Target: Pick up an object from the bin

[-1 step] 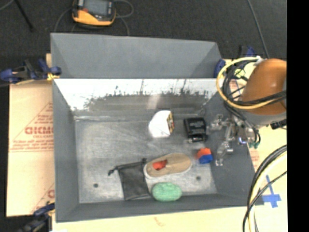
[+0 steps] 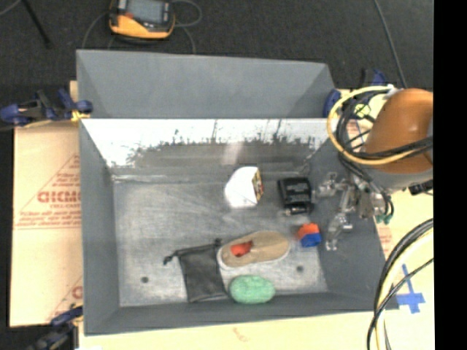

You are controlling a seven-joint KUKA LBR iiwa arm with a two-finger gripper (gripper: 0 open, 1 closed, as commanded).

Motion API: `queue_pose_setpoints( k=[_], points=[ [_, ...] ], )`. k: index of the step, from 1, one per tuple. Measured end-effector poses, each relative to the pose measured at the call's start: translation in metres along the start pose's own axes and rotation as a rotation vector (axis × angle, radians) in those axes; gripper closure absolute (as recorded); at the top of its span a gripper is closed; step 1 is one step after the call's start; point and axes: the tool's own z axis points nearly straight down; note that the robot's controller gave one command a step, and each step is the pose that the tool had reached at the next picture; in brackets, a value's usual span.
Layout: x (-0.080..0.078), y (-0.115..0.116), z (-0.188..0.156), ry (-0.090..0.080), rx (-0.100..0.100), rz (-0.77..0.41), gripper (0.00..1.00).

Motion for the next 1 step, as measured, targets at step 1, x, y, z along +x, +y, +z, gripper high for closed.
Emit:
queue_pose_setpoints(
  k=[1],
  points=[
    [0.0037,0.0195,0.0582,-0.012,0.0,-0.275,1.0]
  ],
)
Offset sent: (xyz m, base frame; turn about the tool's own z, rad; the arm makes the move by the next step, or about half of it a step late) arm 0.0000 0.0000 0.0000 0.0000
